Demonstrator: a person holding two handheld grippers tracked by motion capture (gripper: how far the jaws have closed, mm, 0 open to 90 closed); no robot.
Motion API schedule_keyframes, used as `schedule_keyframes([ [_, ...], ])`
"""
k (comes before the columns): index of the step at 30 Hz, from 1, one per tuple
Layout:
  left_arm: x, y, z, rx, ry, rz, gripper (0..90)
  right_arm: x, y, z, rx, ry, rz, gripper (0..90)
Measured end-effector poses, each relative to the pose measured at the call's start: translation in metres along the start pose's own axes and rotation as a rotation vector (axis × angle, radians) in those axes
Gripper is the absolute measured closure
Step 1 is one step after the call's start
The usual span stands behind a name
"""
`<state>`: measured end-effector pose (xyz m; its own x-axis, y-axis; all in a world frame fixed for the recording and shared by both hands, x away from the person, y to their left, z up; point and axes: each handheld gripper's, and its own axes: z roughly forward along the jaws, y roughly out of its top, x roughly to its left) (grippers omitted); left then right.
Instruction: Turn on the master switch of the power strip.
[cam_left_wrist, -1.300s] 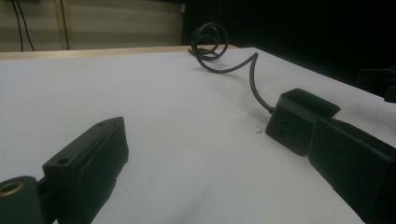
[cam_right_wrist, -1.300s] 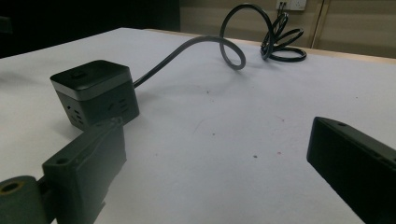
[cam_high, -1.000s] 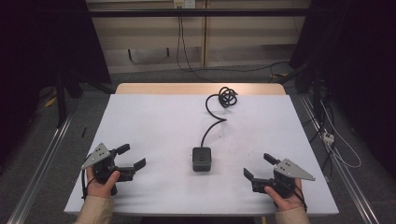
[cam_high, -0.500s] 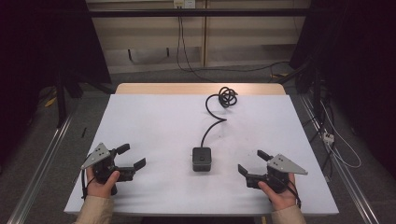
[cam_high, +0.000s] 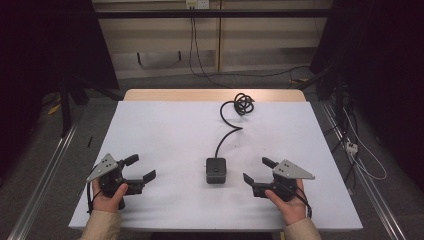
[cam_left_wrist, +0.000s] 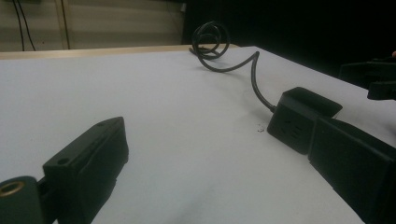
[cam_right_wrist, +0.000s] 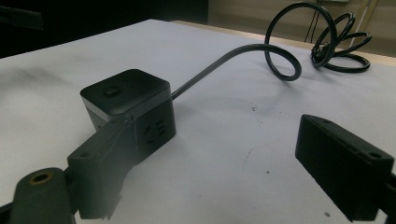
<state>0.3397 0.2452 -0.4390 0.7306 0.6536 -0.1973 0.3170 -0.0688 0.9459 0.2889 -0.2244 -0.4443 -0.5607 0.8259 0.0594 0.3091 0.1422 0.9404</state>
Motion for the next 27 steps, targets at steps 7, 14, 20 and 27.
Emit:
schedule_keyframes([
  [7, -0.001, 0.0, 0.0, 0.0, 0.0, 0.0, 4.5, 0.001, 0.003, 0.002, 0.007, 0.007, -0.005, 14.5],
  [14, -0.001, 0.0, 0.001, 0.0, -0.001, 0.001, 4.5, 0.001, 0.008, 0.004, 0.002, 0.007, 0.0, 16.3],
  [20, 0.0, 0.0, 0.0, 0.0, -0.001, 0.0, 4.5, 0.005, 0.014, 0.01, 0.012, 0.02, -0.002, 22.1],
  [27, -0.001, 0.0, 0.0, 0.001, 0.0, 0.002, 4.5, 0.01, 0.018, 0.016, 0.025, 0.037, -0.01, 26.3],
])
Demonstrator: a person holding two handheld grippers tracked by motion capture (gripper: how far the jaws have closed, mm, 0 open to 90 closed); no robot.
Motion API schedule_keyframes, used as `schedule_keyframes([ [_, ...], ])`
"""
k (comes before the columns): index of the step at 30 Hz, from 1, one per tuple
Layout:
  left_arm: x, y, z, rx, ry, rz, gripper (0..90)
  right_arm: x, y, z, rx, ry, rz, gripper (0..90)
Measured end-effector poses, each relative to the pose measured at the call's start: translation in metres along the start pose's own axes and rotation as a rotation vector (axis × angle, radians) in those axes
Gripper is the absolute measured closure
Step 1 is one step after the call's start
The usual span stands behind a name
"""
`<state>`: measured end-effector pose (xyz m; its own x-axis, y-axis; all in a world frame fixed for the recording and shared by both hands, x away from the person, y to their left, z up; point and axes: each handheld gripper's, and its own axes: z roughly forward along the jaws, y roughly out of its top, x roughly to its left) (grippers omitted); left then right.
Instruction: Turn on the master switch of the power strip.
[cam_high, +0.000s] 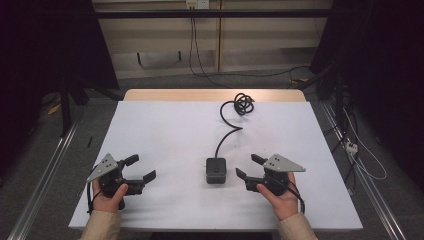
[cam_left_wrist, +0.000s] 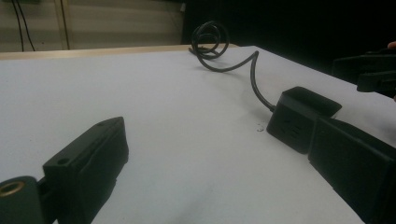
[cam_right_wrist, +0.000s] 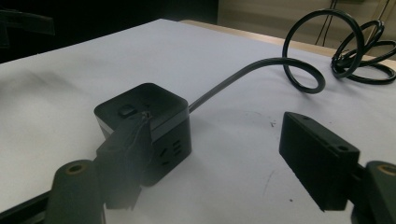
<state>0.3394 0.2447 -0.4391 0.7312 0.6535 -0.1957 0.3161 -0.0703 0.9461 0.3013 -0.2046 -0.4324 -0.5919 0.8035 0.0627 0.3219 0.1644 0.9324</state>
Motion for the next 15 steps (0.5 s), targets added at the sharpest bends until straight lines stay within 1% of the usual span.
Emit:
schedule_keyframes([
  [3, 0.0001, 0.0, -0.0001, 0.0, 0.0, 0.0, 4.5, 0.0007, 0.001, 0.0016, 0.007, 0.002, 0.001, 27.2],
  [15, 0.0003, 0.0, 0.0001, 0.002, 0.0, 0.002, 4.5, 0.0032, 0.0063, 0.0082, 0.02, 0.022, 0.011, 36.6],
])
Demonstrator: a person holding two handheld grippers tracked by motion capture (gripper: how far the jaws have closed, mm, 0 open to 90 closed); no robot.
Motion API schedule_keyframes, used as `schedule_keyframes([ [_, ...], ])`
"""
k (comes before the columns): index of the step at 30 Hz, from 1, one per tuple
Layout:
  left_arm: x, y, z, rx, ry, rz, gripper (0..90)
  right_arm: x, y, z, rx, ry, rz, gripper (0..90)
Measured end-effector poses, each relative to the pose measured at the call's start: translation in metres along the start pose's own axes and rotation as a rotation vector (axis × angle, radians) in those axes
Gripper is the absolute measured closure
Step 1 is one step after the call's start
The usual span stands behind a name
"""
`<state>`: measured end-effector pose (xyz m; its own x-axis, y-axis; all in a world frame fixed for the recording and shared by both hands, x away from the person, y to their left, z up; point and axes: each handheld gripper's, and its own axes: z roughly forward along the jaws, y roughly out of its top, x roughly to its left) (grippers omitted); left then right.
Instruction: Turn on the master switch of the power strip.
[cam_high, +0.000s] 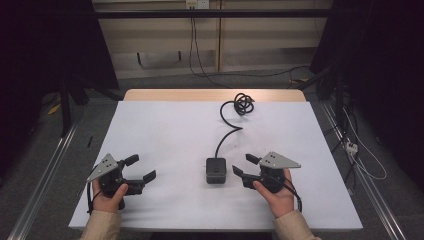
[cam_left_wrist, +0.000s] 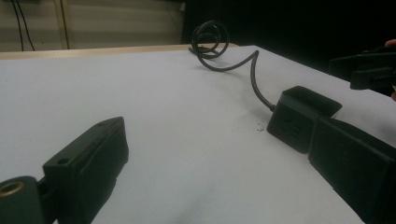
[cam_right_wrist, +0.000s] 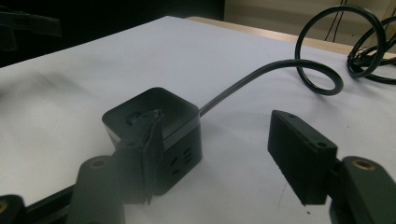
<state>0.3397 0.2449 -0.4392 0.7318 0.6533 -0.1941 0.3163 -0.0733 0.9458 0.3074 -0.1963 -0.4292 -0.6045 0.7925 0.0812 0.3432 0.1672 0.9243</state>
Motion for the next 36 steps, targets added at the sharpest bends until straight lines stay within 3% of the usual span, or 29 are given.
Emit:
schedule_keyframes([
  [17, 0.0, 0.0, 0.0, 0.0, -0.001, 0.0, 4.5, 0.007, 0.007, 0.01, 0.033, 0.071, 0.015, 58.8],
  [36, 0.001, 0.0, 0.0, 0.002, -0.001, -0.002, 4.5, 0.008, 0.01, 0.017, 0.047, 0.115, 0.051, 69.9],
])
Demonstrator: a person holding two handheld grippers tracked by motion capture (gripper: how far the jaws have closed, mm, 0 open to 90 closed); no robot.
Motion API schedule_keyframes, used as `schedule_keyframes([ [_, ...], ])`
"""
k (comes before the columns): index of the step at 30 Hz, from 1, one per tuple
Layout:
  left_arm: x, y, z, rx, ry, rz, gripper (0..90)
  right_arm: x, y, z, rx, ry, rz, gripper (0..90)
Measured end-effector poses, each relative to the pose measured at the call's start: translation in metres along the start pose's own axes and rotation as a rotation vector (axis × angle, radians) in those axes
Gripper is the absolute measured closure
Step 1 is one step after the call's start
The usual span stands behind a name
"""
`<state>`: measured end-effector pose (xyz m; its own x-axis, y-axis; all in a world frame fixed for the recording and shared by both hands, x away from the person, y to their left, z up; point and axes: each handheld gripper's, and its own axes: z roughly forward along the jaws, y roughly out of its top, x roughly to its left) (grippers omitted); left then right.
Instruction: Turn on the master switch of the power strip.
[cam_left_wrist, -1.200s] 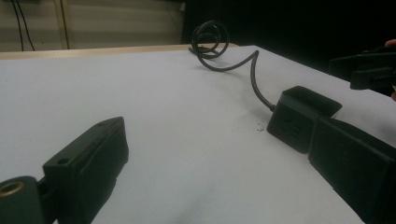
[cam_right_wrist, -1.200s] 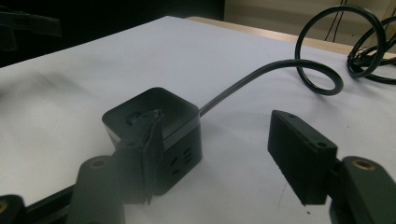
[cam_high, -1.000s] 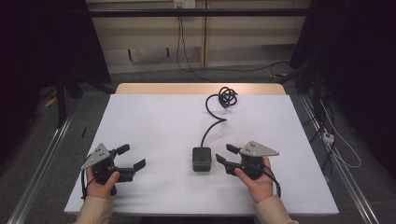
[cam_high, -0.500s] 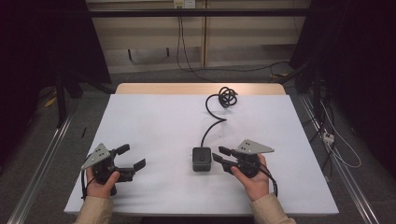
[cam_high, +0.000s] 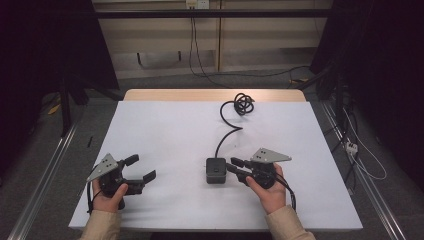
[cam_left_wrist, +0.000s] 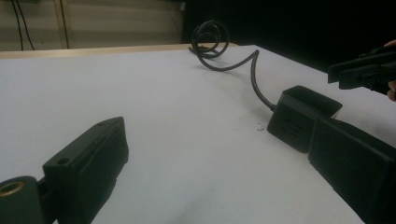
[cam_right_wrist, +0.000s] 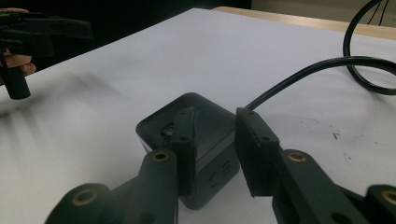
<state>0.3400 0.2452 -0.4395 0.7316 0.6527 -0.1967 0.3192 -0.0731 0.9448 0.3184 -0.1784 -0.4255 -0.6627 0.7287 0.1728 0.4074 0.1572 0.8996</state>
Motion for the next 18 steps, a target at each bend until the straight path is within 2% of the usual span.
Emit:
schedule_keyframes([
  [18, 0.0002, 0.0002, -0.0001, 0.001, -0.006, -0.003, 4.5, 0.0023, 0.0031, 0.0074, 0.015, 0.009, -0.01, 74.4],
])
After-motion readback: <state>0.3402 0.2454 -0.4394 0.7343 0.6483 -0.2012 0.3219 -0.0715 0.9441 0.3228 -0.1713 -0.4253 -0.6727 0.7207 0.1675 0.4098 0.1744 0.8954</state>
